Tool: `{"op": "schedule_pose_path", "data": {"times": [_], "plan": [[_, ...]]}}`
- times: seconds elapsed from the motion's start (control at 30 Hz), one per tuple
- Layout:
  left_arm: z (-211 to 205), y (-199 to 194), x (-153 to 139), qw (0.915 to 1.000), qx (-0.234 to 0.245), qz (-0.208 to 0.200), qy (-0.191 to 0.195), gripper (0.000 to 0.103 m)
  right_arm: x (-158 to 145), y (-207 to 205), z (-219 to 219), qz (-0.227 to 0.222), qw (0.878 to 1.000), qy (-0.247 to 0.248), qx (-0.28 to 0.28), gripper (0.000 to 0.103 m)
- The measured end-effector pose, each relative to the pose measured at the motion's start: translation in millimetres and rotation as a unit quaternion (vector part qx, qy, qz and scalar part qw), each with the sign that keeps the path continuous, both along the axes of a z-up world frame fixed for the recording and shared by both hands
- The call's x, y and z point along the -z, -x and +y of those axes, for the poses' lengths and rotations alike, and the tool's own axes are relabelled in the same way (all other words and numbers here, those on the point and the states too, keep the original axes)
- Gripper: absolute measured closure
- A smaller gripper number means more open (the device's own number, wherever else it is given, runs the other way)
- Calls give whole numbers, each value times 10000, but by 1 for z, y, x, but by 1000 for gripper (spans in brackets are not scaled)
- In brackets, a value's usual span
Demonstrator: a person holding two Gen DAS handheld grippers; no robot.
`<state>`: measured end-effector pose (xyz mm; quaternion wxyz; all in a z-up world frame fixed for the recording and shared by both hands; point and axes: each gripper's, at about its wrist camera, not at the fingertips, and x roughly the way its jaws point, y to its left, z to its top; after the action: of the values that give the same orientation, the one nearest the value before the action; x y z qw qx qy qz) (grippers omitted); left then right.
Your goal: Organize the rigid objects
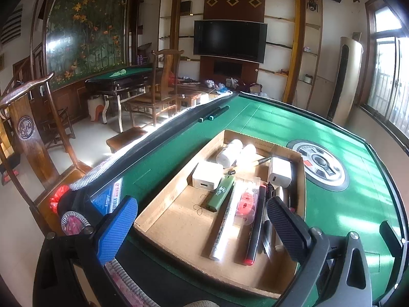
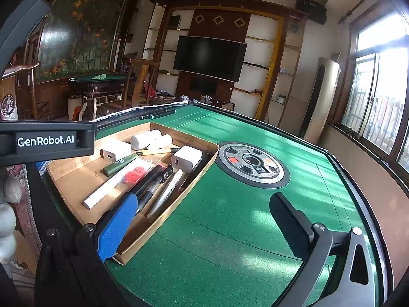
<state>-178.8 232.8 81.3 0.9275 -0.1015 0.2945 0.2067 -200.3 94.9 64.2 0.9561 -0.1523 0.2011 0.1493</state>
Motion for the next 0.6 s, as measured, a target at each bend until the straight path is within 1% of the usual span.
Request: {"op": "schedule_pose_path", "data": {"times": [0.17, 0.6], "plan": [[4, -2, 4, 9999, -7, 102, 94, 1, 1, -1, -1, 33, 10000, -7, 16, 0], [6, -2, 7, 9998, -59, 163, 48, 1, 2, 0, 1, 45, 10000, 43, -32, 0]]}}
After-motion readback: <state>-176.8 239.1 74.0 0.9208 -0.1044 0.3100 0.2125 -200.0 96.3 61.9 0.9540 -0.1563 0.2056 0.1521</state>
